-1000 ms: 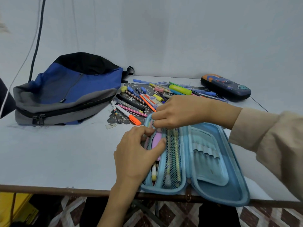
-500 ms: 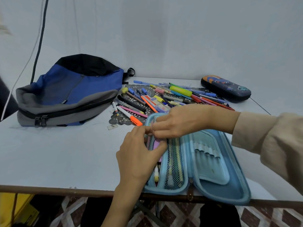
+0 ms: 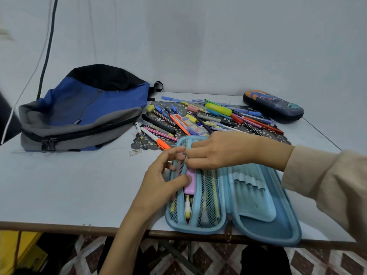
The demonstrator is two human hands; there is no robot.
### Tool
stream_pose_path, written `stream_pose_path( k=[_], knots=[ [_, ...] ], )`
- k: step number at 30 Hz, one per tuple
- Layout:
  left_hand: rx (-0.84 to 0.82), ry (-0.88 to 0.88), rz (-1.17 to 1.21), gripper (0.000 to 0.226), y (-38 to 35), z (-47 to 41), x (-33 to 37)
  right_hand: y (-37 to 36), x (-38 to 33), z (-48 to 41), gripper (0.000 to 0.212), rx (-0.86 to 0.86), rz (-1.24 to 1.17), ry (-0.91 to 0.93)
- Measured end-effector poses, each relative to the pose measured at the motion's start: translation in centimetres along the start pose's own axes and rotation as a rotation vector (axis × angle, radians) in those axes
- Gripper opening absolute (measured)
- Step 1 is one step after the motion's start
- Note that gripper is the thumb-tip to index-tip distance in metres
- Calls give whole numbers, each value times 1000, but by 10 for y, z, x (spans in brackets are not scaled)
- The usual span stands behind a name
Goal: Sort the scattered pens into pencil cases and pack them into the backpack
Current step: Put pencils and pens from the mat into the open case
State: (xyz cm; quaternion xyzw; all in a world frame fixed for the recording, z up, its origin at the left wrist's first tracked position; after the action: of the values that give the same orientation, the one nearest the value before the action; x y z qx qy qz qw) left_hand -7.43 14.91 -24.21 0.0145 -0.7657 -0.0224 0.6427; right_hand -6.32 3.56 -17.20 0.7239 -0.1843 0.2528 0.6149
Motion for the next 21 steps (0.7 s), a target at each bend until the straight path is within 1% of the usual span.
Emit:
stream_pose_path(
  k=[3, 6, 9, 10, 11, 13, 15, 16, 17, 19, 21],
  knots=[
    [-5, -14, 22, 61, 1, 0, -1, 5, -10, -5, 12, -3, -21, 66],
    [-57, 6, 36, 64, 0, 1, -3, 11, -16, -9, 9, -19, -65, 54],
    [-164, 93, 215, 58, 0, 0, -5, 14, -17, -7, 13, -35, -109, -16],
    [-158, 115, 270, 53, 1, -1, -5, 15, -17, -5, 15, -40, -110, -39],
    [-125, 115, 276, 48, 2, -5, -6, 14, -16, -4, 17, -45, -109, -60],
    [-27, 66, 177, 41, 2, -17, -6, 13, -16, -1, 17, -45, -109, -90],
    [49, -106, -97, 34, -2, -34, 4, 11, -16, 1, 15, -41, -98, -120],
    [55, -195, -245, 32, -7, -43, 8, 10, -17, 2, 15, -31, -90, -129],
    [51, -239, -358, 31, -13, -52, 11, 9, -17, 4, 15, -30, -91, -141],
    [35, -208, -450, 29, -20, -71, 8, 9, -19, 7, 16, -14, -88, -158],
    [15, -145, -422, 26, -24, -82, 0, 9, -19, 8, 17, 2, -79, -157]
  ],
)
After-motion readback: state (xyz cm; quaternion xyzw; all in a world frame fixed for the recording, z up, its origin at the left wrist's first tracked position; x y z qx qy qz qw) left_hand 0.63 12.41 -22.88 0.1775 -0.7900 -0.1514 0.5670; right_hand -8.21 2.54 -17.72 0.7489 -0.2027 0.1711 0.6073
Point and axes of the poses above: each hand's wrist, its own z-axis away from the middle knuckle, its own y-axis out of the back of the hand, x = y × z, the point moved 7 cm from there along -z, towards the middle knuckle, and after that the axes turned 3 degrees about x, right-handed, at the moved point
